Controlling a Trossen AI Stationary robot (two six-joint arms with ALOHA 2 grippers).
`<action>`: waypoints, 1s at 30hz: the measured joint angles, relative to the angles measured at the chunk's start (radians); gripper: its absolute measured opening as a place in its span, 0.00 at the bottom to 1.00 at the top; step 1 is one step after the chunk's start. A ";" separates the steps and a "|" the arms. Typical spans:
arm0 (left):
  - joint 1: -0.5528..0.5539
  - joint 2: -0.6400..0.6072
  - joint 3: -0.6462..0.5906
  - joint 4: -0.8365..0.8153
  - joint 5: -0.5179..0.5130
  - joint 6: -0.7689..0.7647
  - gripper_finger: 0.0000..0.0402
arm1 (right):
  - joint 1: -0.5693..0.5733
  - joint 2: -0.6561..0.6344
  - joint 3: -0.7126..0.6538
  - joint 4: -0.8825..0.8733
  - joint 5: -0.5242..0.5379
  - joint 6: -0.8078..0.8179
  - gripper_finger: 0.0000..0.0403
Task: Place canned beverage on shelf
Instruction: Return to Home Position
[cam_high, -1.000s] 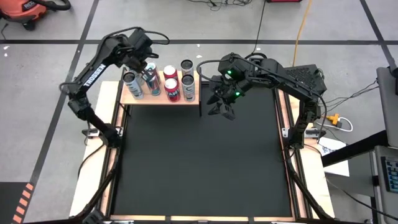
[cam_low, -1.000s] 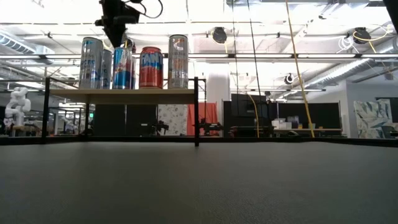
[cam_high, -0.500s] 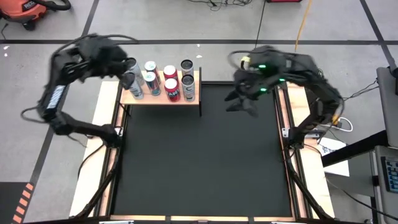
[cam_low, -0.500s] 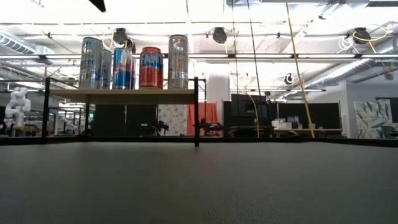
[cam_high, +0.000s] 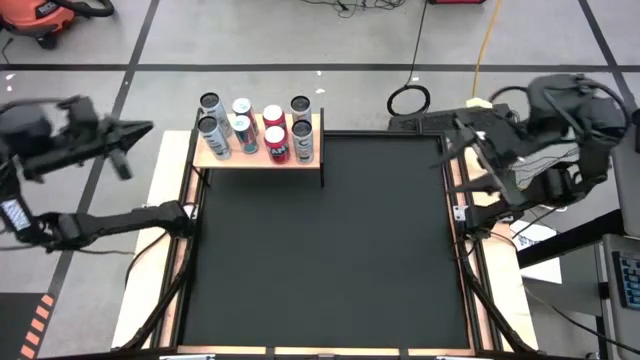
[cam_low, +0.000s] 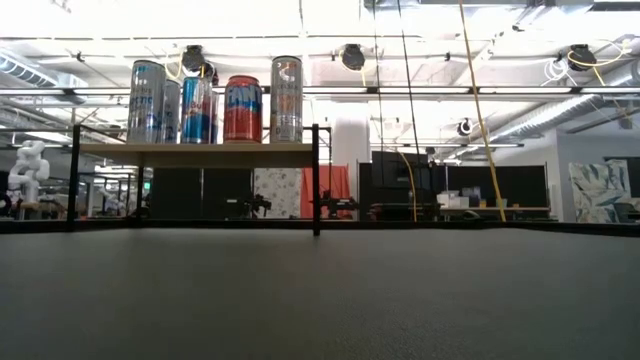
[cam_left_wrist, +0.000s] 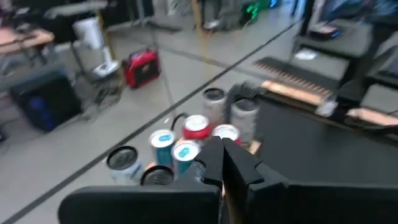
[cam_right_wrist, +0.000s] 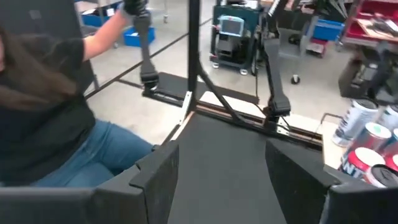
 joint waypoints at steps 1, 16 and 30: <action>0.000 -0.028 -0.012 0.007 0.017 0.000 0.00 | 0.012 -0.020 -0.018 0.000 0.000 -0.011 0.54; 0.002 -0.440 -0.429 0.241 0.026 0.000 0.00 | 0.074 -0.463 -0.755 0.301 -0.233 -0.047 0.54; 0.002 -0.687 -1.003 0.586 0.050 0.038 0.00 | 0.073 -0.897 -1.542 0.885 -0.123 0.089 0.54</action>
